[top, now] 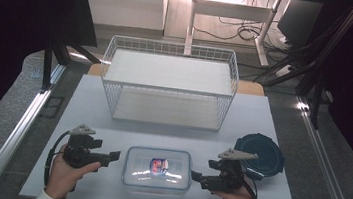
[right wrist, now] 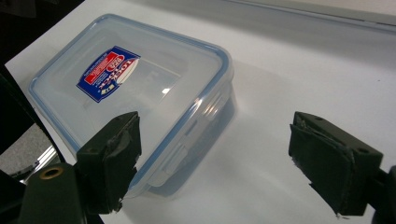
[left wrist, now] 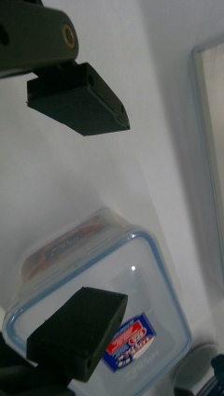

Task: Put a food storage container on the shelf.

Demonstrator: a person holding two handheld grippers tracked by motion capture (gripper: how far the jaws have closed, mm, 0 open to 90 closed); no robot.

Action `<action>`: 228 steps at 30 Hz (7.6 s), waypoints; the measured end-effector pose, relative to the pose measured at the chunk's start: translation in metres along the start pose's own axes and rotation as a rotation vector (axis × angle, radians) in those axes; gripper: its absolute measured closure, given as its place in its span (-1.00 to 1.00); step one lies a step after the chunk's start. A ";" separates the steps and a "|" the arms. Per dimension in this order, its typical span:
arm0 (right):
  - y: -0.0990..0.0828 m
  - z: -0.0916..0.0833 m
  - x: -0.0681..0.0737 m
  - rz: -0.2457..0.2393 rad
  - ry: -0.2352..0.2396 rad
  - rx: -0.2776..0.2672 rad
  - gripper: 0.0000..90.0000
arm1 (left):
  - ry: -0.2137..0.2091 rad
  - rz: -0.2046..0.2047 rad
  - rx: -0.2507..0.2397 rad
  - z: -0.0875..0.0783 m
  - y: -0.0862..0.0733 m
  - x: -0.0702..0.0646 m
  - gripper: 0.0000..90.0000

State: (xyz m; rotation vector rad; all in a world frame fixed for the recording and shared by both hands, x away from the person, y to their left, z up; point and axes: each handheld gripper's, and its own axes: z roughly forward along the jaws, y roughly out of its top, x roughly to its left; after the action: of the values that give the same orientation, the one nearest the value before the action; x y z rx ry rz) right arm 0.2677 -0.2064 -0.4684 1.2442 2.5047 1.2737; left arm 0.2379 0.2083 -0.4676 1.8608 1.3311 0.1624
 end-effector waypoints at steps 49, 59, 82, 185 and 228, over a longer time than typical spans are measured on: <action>-0.006 0.049 0.004 0.303 0.198 0.095 -0.56 | -0.347 -0.267 0.152 0.056 -0.026 -0.008 -0.49; -0.008 0.038 -0.002 0.377 0.220 0.057 -0.21 | -0.326 -0.293 0.117 0.044 -0.026 -0.009 -0.17; -0.002 0.014 0.013 0.250 0.165 -0.035 -0.06 | -0.300 -0.220 0.031 0.023 -0.019 -0.024 0.03; 0.239 -0.041 -0.036 0.023 0.126 -0.265 0.01 | -0.316 -0.017 -0.188 -0.014 0.235 0.006 0.04; 0.277 0.002 -0.079 0.355 0.109 -0.192 -0.10 | -0.341 -0.228 -0.186 0.034 0.269 0.045 -0.01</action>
State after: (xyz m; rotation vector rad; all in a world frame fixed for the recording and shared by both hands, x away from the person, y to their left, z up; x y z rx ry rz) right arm 0.4965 -0.1683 -0.2973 1.6618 2.2252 1.6522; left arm 0.4719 0.2002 -0.3232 1.4907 1.2314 -0.1413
